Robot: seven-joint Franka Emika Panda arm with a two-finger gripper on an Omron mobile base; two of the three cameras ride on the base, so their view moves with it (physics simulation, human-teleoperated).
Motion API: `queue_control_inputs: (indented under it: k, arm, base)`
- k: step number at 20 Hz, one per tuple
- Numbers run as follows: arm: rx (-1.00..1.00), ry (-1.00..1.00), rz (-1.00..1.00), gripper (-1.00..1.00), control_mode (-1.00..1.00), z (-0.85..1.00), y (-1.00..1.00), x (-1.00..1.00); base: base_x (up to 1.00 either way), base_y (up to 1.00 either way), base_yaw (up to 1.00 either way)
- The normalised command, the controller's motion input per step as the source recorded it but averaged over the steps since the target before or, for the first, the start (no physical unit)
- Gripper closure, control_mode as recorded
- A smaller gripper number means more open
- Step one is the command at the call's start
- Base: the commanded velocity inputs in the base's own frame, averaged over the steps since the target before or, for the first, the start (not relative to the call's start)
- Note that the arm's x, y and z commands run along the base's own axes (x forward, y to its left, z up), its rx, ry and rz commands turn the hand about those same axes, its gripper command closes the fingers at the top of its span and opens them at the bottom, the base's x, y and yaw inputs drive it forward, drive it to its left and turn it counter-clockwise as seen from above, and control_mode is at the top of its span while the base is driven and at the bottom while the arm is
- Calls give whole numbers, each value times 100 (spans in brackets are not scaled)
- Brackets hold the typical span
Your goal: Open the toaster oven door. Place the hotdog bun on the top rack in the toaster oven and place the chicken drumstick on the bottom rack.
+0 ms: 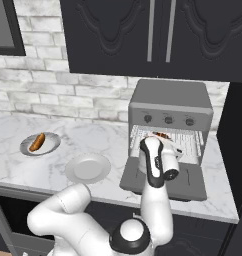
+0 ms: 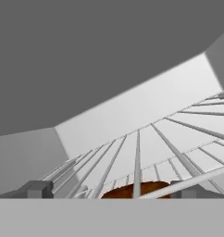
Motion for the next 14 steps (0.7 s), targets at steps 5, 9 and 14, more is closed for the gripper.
queue_control_inputs:
  k: [5, 9, 14]
  arm:
    - [4, 3, 0, -100, -100, -25, 0, 15]
    - [5, 6, 0, -100, -100, -23, 0, 20]
    - [8, 8, 0, -100, -100, -17, 0, 24]
  base:
    - [0, 0, 0]
    - [0, 0, 0]
    - [0, 0, 0]
